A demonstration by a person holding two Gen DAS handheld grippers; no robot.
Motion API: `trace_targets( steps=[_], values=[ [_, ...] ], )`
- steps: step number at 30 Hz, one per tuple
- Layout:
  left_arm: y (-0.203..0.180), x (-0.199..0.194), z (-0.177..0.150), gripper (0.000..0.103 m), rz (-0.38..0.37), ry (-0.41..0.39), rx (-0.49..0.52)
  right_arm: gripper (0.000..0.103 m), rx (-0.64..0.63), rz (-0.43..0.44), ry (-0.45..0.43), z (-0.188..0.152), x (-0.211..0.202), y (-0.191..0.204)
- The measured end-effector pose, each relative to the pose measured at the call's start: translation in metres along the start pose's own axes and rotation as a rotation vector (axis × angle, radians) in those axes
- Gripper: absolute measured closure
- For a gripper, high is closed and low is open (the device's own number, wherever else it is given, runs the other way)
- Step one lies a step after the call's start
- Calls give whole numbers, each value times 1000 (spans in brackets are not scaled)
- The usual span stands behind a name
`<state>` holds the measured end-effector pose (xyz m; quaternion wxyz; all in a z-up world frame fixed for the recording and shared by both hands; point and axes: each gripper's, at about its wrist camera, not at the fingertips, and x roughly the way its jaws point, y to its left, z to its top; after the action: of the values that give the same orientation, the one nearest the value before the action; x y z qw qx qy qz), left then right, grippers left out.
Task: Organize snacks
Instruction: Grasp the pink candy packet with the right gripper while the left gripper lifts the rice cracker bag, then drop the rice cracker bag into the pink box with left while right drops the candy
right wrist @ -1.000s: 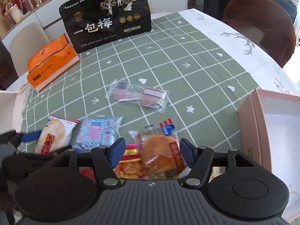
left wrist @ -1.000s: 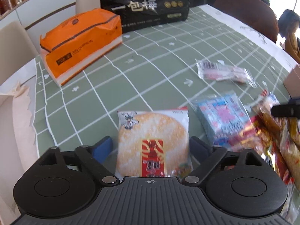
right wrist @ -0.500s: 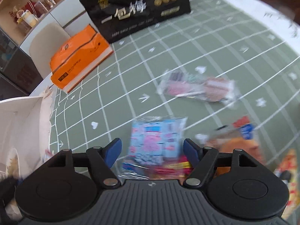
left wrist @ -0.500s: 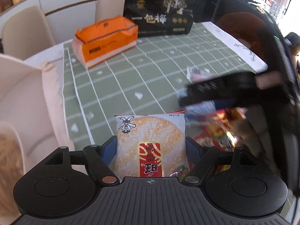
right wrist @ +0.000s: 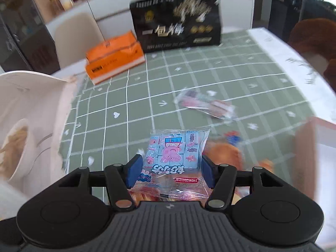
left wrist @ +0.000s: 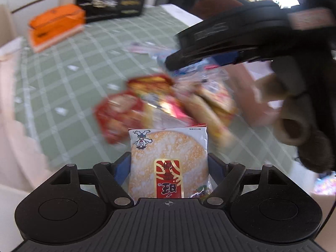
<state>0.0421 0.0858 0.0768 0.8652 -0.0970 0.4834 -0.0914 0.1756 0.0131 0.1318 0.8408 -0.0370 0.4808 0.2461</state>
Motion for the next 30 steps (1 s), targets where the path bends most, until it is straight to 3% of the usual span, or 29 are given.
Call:
trace_targets(
  steps=[5, 9, 12, 17, 21, 23, 24, 27, 30],
  values=[
    [-47, 4, -25, 21, -112, 34, 65, 43, 21, -17, -48, -62, -74, -47],
    [-84, 0, -29, 21, -149, 24, 170, 43, 113, -81, -71, -128, -121, -87],
    [-102, 0, -12, 21, -176, -23, 188, 43, 188, -166, -104, -177, -151, -114],
    [-135, 13, 54, 21, -248, -156, 186, 43, 319, -276, -96, -231, -165, -147],
    [-175, 45, 119, 20, -316, -265, 241, 43, 383, -270, -97, -247, -159, -154],
    [-189, 72, 136, 22, -255, -187, 281, 48, 385, -274, -99, -247, -155, -154],
    [-189, 81, 140, 24, -252, -169, 254, 54, 385, -282, -99, -243, -153, -153],
    [-172, 80, 136, 25, -330, -223, 135, 55, 375, -297, -130, -232, -160, -149],
    [-149, 74, 124, 26, -283, -216, 91, 55, 364, -280, -173, -214, -168, -156]
  ],
)
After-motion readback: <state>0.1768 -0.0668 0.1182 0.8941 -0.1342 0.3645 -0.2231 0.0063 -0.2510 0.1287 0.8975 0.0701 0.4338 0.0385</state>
